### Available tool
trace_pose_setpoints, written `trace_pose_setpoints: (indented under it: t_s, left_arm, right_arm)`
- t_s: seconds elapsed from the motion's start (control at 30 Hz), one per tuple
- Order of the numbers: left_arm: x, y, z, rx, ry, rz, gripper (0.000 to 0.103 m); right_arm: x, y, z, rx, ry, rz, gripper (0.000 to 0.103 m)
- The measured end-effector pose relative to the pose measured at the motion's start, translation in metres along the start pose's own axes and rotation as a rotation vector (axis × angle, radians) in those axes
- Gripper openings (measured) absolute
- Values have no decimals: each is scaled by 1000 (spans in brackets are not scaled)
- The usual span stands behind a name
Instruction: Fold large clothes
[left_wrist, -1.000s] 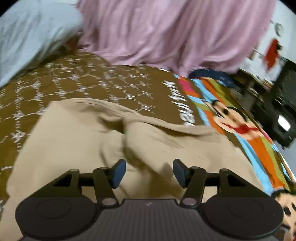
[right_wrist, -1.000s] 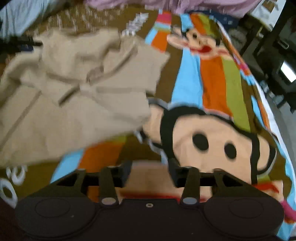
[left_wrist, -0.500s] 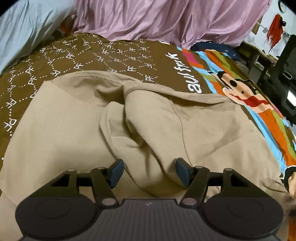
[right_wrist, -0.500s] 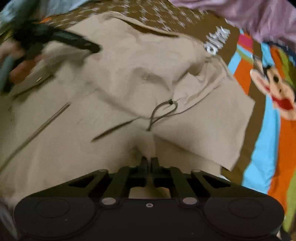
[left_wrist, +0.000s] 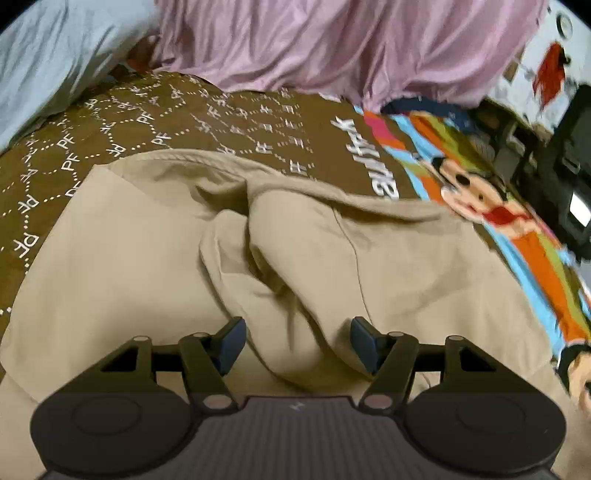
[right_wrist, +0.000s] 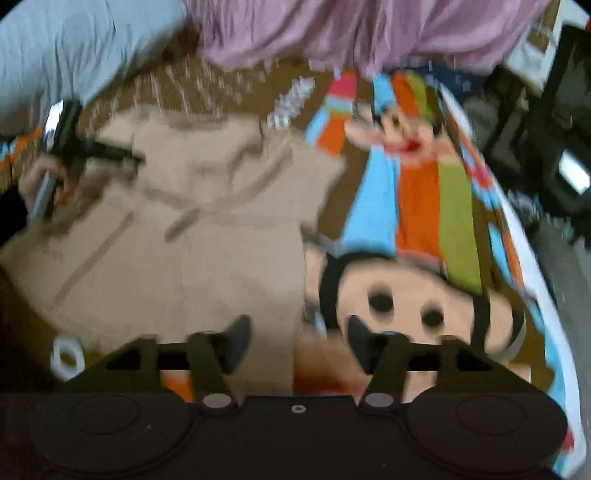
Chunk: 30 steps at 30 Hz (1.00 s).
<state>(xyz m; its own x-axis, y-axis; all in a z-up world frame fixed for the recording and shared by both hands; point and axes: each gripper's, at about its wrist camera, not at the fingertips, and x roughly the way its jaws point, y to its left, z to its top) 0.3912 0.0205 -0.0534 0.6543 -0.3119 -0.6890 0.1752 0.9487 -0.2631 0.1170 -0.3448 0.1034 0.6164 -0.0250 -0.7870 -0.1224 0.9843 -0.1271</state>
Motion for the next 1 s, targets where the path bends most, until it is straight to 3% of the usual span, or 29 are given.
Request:
trace_pose_setpoints:
  t_s: [0.13, 0.33, 0.4, 0.5, 0.53, 0.63, 0.67, 0.7, 0.73, 0.77, 0.83, 1.0]
  left_arm:
    - [12, 12, 6, -6, -3, 70, 66]
    - [33, 38, 11, -52, 6, 82, 62]
    - [37, 37, 11, -10, 4, 112, 62]
    - [43, 23, 4, 91, -7, 171, 63]
    - [42, 17, 1, 118, -15, 193, 64]
    - [32, 12, 0, 101, 9, 190, 67]
    - [26, 13, 2, 79, 30, 183, 71]
    - [19, 13, 3, 63, 49, 176, 81]
    - [7, 12, 3, 51, 64, 173, 91]
    - [-5, 13, 2, 48, 66, 172, 94]
    - [-33, 10, -5, 65, 53, 179, 96]
    - [-114, 6, -58, 86, -9, 234, 101]
  right_arm:
    - [53, 31, 59, -58, -141, 13, 66]
    - [208, 100, 156, -91, -260, 82, 48]
    - [254, 119, 176, -111, -250, 60, 44]
    - [313, 133, 184, -111, -113, 39, 44]
    - [322, 132, 179, -114, -109, 45, 44]
    - [316, 131, 170, -136, -142, 63, 45]
    - [310, 126, 167, -115, -131, 84, 45]
    - [296, 119, 160, -91, -121, 105, 46]
    - [282, 113, 153, -76, -119, 120, 51]
    - [263, 109, 143, -69, -124, 130, 54]
    - [226, 99, 122, -88, -141, 149, 72]
    - [143, 98, 46, -180, -151, 165, 84]
